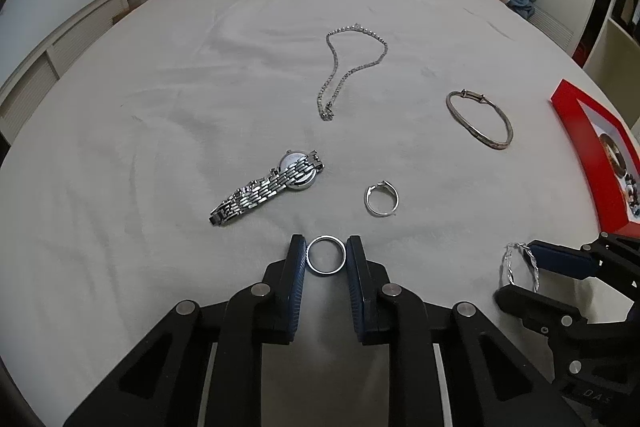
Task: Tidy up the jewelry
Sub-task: 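Carry both into the red box and open both tools over it, then withdraw both tools from the box and move toward the silver watch, then grasp the silver watch with the left tool while the right tool grasps the small ring, then carry the watch and ring into the red box and open both tools, then withdraw both tools and move toward the chain necklace and silver cuff bangle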
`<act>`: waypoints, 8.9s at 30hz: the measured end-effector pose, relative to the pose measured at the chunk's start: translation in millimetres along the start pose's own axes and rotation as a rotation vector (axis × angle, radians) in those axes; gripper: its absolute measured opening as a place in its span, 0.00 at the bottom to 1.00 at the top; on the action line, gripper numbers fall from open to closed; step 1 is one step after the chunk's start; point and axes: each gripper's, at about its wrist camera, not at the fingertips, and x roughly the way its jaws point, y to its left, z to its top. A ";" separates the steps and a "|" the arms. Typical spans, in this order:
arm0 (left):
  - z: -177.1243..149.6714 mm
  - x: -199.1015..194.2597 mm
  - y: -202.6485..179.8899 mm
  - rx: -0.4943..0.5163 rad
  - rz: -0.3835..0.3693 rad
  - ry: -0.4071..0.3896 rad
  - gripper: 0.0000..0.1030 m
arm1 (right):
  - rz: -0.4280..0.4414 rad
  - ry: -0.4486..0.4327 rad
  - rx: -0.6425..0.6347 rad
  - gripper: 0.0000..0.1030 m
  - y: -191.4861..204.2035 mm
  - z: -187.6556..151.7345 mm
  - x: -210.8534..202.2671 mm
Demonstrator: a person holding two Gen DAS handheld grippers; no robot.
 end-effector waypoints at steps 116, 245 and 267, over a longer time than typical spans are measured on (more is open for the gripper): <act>-31.5 -179.2 -27.4 0.035 0.028 -0.164 0.51 | -0.183 -0.242 0.039 0.45 3.2 -40.7 -271.8; 53.0 4.5 -295.3 0.398 -0.365 0.073 0.22 | -0.174 0.024 0.332 0.28 -231.2 -82.9 -134.4; 17.3 -168.9 -233.5 0.348 -0.209 -0.192 0.46 | -0.199 -0.181 0.238 0.28 -124.5 -88.5 -262.3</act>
